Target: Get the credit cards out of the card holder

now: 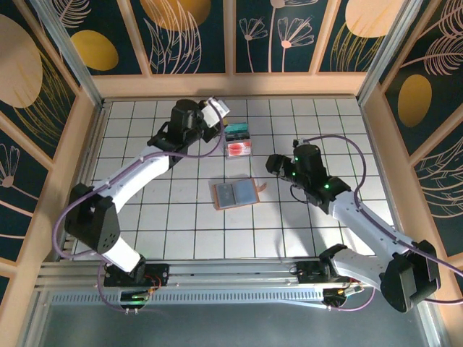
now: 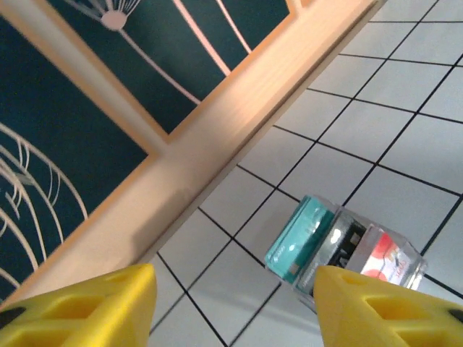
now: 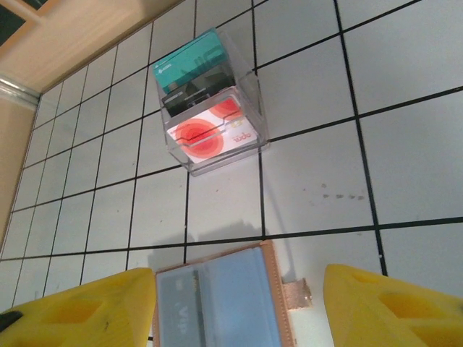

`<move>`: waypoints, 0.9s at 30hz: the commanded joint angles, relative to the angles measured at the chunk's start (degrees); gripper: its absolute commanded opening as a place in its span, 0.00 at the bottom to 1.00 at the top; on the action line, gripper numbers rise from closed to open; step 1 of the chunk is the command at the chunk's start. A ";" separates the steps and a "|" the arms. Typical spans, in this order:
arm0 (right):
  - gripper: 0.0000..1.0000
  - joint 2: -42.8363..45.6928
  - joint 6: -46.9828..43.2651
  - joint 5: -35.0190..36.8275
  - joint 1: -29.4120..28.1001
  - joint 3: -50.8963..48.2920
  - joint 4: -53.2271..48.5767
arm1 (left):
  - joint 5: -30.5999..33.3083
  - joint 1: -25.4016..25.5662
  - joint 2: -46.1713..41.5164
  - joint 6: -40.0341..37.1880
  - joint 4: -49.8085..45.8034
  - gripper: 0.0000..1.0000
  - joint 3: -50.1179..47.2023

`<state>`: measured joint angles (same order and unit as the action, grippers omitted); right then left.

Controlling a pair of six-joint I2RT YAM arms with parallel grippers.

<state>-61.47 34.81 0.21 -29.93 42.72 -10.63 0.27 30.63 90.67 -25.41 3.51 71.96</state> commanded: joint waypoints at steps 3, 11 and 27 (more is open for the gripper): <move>0.63 -2.94 -1.12 3.90 -3.75 3.46 -1.86 | 6.64 -0.33 -7.93 15.46 5.25 0.98 -9.86; 0.60 -11.94 -3.31 6.46 -10.90 7.88 -3.74 | 17.82 -0.35 -19.81 35.66 5.08 0.99 -24.38; 0.53 -35.36 -8.94 7.72 -23.81 22.25 -9.61 | 28.12 -0.43 -40.42 65.16 -2.28 0.99 -46.18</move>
<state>-93.95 28.01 5.67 -51.96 61.54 -17.06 27.53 30.63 51.72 32.58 3.27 28.03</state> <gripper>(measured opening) 0.531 0.988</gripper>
